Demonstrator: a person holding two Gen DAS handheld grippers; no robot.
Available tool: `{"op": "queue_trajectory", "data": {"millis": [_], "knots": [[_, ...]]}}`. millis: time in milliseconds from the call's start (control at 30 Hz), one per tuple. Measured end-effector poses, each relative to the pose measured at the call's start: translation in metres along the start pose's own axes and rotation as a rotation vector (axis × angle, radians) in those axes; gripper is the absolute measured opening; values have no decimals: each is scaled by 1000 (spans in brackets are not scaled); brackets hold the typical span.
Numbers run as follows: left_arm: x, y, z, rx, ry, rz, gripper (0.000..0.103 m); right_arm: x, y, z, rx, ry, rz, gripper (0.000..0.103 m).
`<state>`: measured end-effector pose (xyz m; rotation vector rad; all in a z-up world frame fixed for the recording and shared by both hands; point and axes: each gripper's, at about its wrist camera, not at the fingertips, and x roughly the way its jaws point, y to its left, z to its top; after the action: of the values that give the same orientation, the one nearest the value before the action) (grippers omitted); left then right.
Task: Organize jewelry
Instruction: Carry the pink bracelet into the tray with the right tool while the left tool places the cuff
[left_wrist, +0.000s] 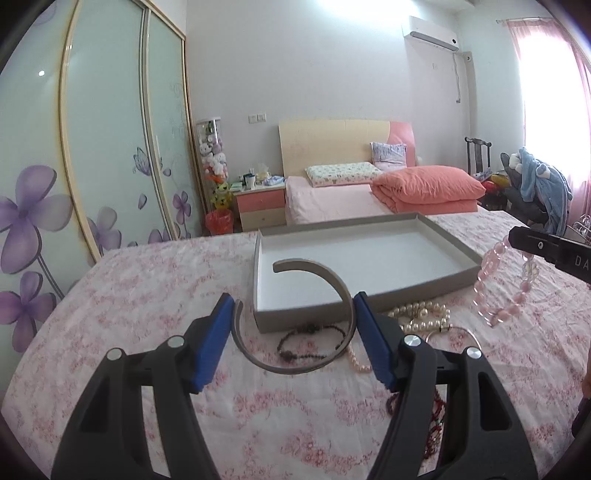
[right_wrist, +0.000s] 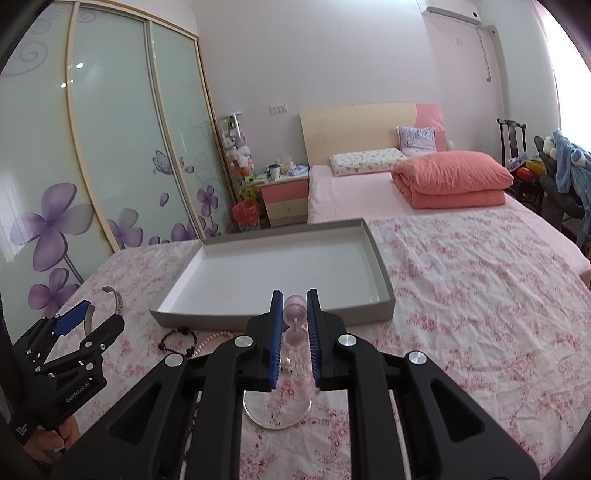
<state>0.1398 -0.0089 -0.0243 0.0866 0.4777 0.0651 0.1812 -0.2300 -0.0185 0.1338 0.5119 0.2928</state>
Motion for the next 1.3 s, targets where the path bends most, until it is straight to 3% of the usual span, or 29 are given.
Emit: {"op": "queue_trajectory", "data": {"millis": [267,500,967,1100,1133,1233,1300], "knots": [[21,-1,29,-5,-27,13,65,5,8,26,-36,-64,-6,14],[73,2,56,-26,-14,28,65,38,8,54,-35,-81,-25,14],[200,2,67,-37,167,14,65,162,-11,74,85,89,26,14],[221,-1,66,-32,206,13,65,181,-20,68,107,143,-6,14],[224,-1,66,-36,213,10,65,180,-21,67,108,145,-16,15],[226,3,67,-53,202,4,66,169,-29,67,106,117,-36,33],[224,5,71,-53,186,2,66,161,-31,69,99,91,-49,35]]}}
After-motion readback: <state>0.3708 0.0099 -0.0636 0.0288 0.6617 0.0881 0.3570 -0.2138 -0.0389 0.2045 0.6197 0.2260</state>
